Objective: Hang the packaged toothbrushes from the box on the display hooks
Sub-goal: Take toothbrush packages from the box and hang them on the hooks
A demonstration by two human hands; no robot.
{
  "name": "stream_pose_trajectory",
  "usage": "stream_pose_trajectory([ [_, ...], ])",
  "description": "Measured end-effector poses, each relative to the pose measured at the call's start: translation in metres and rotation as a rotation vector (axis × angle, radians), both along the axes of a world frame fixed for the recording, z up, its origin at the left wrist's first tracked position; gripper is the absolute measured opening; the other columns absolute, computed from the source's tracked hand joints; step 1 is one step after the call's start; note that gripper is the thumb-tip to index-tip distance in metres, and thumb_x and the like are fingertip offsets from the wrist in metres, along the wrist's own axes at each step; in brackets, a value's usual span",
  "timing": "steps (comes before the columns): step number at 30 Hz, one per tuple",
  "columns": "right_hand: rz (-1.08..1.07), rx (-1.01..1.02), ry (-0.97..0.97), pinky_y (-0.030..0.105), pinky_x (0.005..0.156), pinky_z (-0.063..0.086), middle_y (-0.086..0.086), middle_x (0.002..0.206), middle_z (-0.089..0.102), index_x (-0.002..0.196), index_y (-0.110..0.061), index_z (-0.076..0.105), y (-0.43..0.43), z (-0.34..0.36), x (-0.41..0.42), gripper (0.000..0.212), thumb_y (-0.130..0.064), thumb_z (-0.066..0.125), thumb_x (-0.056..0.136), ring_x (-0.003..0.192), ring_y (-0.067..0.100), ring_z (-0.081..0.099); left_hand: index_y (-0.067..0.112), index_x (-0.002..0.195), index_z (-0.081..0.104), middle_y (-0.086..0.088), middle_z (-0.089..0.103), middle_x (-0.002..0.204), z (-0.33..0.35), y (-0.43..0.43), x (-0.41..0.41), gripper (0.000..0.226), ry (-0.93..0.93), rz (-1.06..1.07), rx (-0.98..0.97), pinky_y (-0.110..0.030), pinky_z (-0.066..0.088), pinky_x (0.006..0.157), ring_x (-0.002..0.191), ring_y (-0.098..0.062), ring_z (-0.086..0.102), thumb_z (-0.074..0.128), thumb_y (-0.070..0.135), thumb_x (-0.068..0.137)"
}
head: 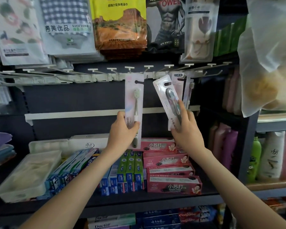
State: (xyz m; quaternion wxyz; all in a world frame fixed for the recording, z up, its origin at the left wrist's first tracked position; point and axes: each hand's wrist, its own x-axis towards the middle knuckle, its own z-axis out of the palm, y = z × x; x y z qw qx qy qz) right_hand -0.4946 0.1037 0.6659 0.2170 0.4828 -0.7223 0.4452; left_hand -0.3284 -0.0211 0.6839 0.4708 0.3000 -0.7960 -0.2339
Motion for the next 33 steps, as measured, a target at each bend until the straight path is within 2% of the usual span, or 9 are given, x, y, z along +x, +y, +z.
stream_pose_trajectory([
  [3, 0.009, 0.007, 0.023, 0.034, 0.063, 0.050, 0.005, 0.130, 0.038, 0.153, -0.032, 0.000, -0.001, -0.001, -0.004, 0.099, -0.002, 0.062, 0.082, 0.101, 0.024, 0.051, 0.016, 0.103, 0.043, -0.008, 0.058, 0.085, -0.005, -0.008, 0.004, 0.028, 0.000, 0.028, 0.017, -0.023, 0.040, 0.053, 0.066, -0.013, 0.053, 0.063, 0.032, 0.091],
  [7, 0.083, 0.100, 0.102, 0.038, 0.058, 0.054, 0.002, 0.130, 0.037, 0.150, -0.039, -0.006, -0.012, -0.003, 0.006, 0.101, -0.004, 0.059, 0.083, 0.093, 0.021, 0.050, 0.016, 0.103, 0.044, -0.007, 0.060, 0.086, -0.013, -0.016, 0.015, 0.028, 0.006, 0.063, 0.033, -0.029, 0.047, 0.058, 0.069, -0.018, 0.059, 0.064, 0.031, 0.091],
  [12, 0.067, 0.115, 0.093, 0.036, 0.061, 0.053, 0.002, 0.131, 0.036, 0.151, -0.036, -0.008, -0.037, -0.002, 0.020, 0.099, -0.007, 0.060, 0.085, 0.101, 0.022, 0.048, 0.015, 0.101, 0.043, -0.003, 0.058, 0.083, -0.013, -0.027, 0.037, 0.029, -0.009, 0.135, 0.021, -0.015, 0.036, 0.048, 0.064, -0.009, 0.053, 0.064, 0.032, 0.090],
  [17, 0.091, 0.078, 0.023, 0.031, 0.064, 0.047, 0.003, 0.131, 0.037, 0.153, -0.030, -0.007, -0.053, 0.003, 0.036, 0.097, -0.015, 0.064, 0.087, 0.105, 0.025, 0.051, 0.013, 0.103, 0.046, -0.006, 0.061, 0.089, -0.009, -0.036, 0.063, 0.031, 0.020, 0.169, 0.049, -0.023, 0.044, 0.059, 0.074, -0.015, 0.059, 0.066, 0.033, 0.089],
  [21, 0.136, 0.063, 0.021, 0.029, 0.067, 0.044, 0.004, 0.134, 0.037, 0.152, -0.031, -0.007, -0.058, 0.006, 0.054, 0.099, -0.018, 0.066, 0.087, 0.108, 0.023, 0.049, 0.014, 0.104, 0.047, -0.006, 0.062, 0.091, -0.009, -0.040, 0.080, 0.032, 0.029, 0.167, 0.059, -0.026, 0.047, 0.062, 0.077, -0.018, 0.061, 0.066, 0.035, 0.089],
  [24, 0.176, 0.061, 0.057, 0.026, 0.065, 0.041, 0.002, 0.133, 0.038, 0.152, -0.033, -0.007, -0.061, 0.006, 0.067, 0.099, -0.018, 0.067, 0.087, 0.096, 0.015, 0.047, 0.013, 0.103, 0.047, -0.009, 0.062, 0.092, -0.007, -0.039, 0.089, 0.032, 0.041, 0.152, 0.070, -0.029, 0.048, 0.062, 0.078, -0.022, 0.062, 0.067, 0.033, 0.089],
  [28, 0.142, 0.122, 0.119, 0.031, 0.064, 0.048, 0.002, 0.133, 0.039, 0.151, -0.037, -0.007, -0.065, 0.006, 0.076, 0.099, -0.017, 0.066, 0.087, 0.103, 0.022, 0.052, 0.011, 0.103, 0.047, -0.008, 0.062, 0.091, -0.004, -0.039, 0.102, 0.032, 0.091, 0.128, 0.111, -0.030, 0.048, 0.063, 0.074, -0.017, 0.060, 0.067, 0.031, 0.088],
  [30, 0.089, 0.174, 0.128, 0.037, 0.068, 0.053, 0.005, 0.135, 0.039, 0.152, -0.035, -0.005, -0.067, 0.008, 0.078, 0.096, -0.016, 0.063, 0.087, 0.108, 0.026, 0.052, 0.011, 0.103, 0.048, -0.006, 0.063, 0.090, -0.003, -0.040, 0.110, 0.031, 0.110, 0.120, 0.123, -0.029, 0.049, 0.063, 0.072, -0.014, 0.059, 0.067, 0.031, 0.088],
  [33, 0.033, 0.180, 0.103, 0.040, 0.069, 0.053, 0.008, 0.134, 0.040, 0.153, -0.031, -0.003, -0.070, 0.014, 0.080, 0.092, -0.016, 0.061, 0.088, 0.106, 0.028, 0.051, 0.012, 0.103, 0.048, -0.007, 0.062, 0.089, -0.002, -0.042, 0.118, 0.030, 0.110, 0.119, 0.125, -0.030, 0.048, 0.062, 0.072, -0.014, 0.059, 0.067, 0.030, 0.089],
])
